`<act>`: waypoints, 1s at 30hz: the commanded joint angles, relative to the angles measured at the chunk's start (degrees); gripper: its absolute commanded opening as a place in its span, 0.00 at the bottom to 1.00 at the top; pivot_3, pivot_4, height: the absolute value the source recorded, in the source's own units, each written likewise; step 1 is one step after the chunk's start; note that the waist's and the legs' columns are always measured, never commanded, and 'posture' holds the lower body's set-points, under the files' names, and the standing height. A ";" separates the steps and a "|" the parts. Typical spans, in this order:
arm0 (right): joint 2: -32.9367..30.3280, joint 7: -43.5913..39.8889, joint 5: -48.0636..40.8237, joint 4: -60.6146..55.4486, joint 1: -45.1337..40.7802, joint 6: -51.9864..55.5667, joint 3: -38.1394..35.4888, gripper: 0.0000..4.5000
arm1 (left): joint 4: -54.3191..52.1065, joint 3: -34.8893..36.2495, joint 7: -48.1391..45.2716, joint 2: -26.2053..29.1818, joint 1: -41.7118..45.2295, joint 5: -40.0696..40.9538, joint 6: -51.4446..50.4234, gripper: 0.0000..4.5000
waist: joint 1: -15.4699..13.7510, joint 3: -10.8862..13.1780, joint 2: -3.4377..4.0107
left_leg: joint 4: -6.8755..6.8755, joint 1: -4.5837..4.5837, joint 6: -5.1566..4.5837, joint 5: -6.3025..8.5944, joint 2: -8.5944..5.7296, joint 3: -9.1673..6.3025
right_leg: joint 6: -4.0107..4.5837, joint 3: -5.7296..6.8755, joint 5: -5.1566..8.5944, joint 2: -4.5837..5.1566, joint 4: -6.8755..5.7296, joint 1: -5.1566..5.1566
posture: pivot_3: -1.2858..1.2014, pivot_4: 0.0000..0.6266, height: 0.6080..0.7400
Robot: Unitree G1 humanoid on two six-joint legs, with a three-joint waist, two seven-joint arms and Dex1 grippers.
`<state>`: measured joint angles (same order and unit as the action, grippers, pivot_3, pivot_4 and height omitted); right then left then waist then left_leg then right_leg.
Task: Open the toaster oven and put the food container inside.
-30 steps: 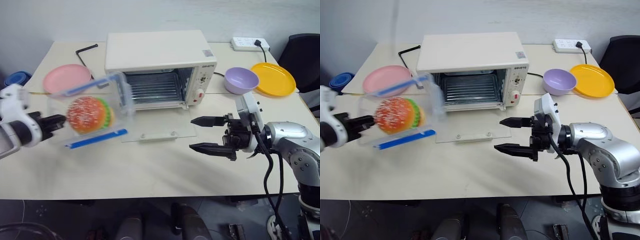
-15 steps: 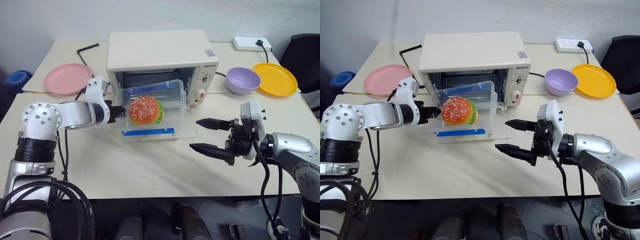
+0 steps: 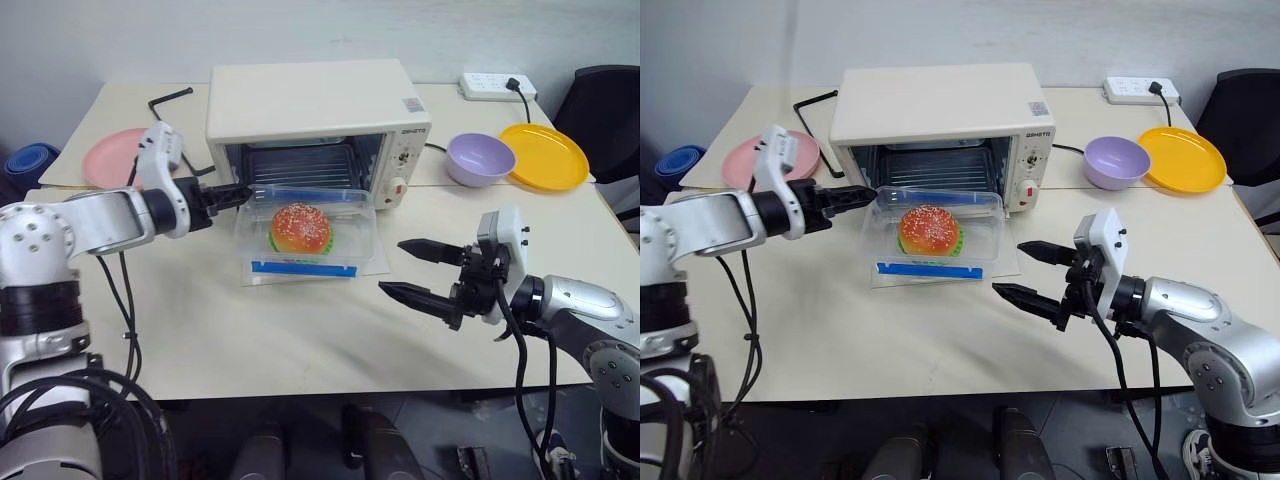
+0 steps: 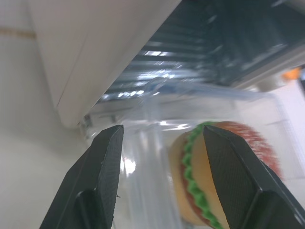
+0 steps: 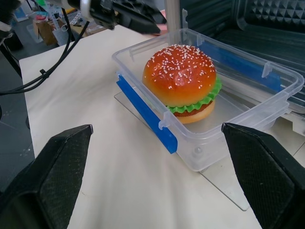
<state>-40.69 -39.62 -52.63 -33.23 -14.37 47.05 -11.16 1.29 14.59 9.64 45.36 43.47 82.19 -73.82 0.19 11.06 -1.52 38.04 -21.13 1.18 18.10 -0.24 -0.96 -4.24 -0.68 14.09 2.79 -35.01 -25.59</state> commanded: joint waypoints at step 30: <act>23.80 18.20 35.34 41.42 -27.55 -18.56 16.80 0.00 | 0.50 -19.83 -27.67 -17.69 0.89 -64.36 33.88 0.00 | 0.32 -0.01 -0.01 | 0.00 -0.12 -0.52 0.07 0.01 0.16 | -0.16 -0.25 -0.20 -0.16 -0.17 -0.11 | 0.52 0.24 1.00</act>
<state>-17.79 -21.95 -18.09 6.92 -40.18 31.21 7.66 1.23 -8.14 -19.51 27.75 42.41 19.44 -42.09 0.51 11.05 -1.53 38.03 -21.29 0.67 18.16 -0.23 -0.80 -4.40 -0.87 13.89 2.65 -35.21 -25.75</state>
